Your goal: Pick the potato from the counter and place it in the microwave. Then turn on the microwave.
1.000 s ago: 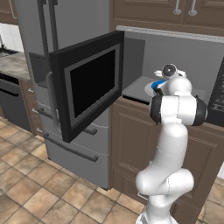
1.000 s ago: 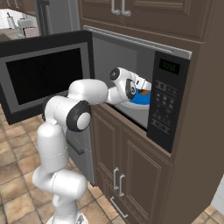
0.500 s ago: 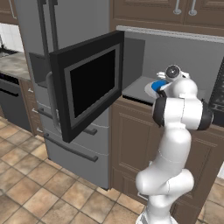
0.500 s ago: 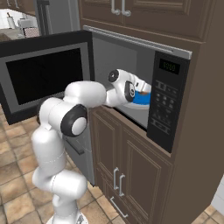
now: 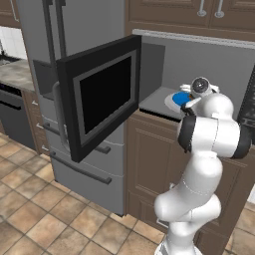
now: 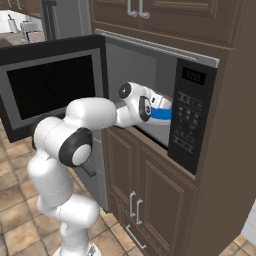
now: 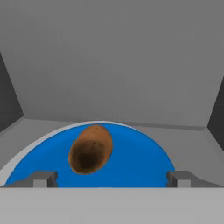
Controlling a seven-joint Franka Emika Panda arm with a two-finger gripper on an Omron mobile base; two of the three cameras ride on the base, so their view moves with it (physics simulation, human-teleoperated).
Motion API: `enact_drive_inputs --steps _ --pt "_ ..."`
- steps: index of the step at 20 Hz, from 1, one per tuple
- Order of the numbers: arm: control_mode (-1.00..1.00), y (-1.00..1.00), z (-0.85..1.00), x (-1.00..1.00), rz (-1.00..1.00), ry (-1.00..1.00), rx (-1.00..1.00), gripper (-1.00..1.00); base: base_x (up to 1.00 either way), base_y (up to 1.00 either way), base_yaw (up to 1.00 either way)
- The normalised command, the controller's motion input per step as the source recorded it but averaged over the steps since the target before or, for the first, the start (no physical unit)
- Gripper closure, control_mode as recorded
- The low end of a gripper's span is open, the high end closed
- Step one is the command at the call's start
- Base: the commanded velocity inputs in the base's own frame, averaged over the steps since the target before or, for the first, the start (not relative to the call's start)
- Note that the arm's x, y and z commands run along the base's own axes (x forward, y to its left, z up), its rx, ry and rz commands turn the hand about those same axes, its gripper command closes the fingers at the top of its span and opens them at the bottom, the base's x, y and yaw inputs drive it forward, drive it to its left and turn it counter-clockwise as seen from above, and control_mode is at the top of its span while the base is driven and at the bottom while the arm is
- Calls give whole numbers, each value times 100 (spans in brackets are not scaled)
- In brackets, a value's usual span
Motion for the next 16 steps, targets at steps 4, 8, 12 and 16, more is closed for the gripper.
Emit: enact_drive_inputs --steps 4,8,12,16 --pt "-100 38 6 -25 0 -7 0 -100 0 0 0" --pt "-100 48 13 -21 0 -6 0 -100 0 0 0" --pt "-100 50 13 -29 0 -4 0 -100 0 0 0" --pt "-100 49 4 -34 0 -4 -1 -100 0 0 0"
